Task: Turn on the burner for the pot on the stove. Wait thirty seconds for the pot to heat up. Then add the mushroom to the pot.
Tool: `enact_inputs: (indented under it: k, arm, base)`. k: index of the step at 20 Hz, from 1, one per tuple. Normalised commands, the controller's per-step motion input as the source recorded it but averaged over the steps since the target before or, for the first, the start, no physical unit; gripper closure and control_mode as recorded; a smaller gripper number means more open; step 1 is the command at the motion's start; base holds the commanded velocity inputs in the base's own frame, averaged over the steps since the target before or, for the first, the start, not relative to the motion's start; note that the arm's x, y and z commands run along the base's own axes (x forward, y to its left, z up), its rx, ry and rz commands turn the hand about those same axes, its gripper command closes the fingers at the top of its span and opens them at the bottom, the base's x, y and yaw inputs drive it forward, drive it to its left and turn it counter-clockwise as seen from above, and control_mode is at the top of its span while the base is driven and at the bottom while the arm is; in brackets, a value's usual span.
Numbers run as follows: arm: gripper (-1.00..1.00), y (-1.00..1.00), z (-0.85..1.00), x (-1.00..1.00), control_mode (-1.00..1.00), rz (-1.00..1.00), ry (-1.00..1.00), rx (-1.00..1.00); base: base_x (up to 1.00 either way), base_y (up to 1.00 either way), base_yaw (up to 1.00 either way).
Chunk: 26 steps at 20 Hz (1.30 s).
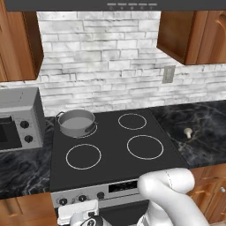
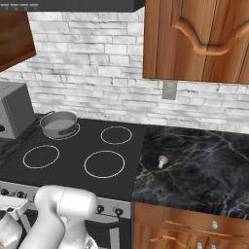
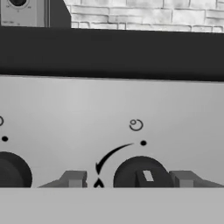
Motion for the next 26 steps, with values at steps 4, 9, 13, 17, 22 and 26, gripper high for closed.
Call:
enact_inputs:
  k: [4, 9, 13, 17, 22, 26]
  arm:
    - [1.00, -0.05, -0.16, 0.19, -1.00, 0.02, 0.00, 0.00]
    - [1.00, -0.17, -0.22, 0.23, -1.00, 0.04, 0.04, 0.00]
    - [1.00, -0.27, -0.11, 0.35, -1.00, 0.04, 0.03, 0.03]
    - [1.00, -0.23, -0.02, 0.42, -1.00, 0.04, 0.00, 0.01]
    - [1.00, -0.53, 0.00, 0.17, -1.00, 0.03, 0.00, 0.05]
    - [1.00, -0.29, 0.00, 0.36, -1.00, 0.00, 0.00, 0.07]
  base:
    - [0.00, 0.00, 0.00]
    - [0.00, 0.00, 0.00]
    - [0.00, 0.00, 0.00]
    - [0.00, 0.00, 0.00]
    - [0.00, 0.00, 0.00]
    - [0.00, 0.00, 0.00]
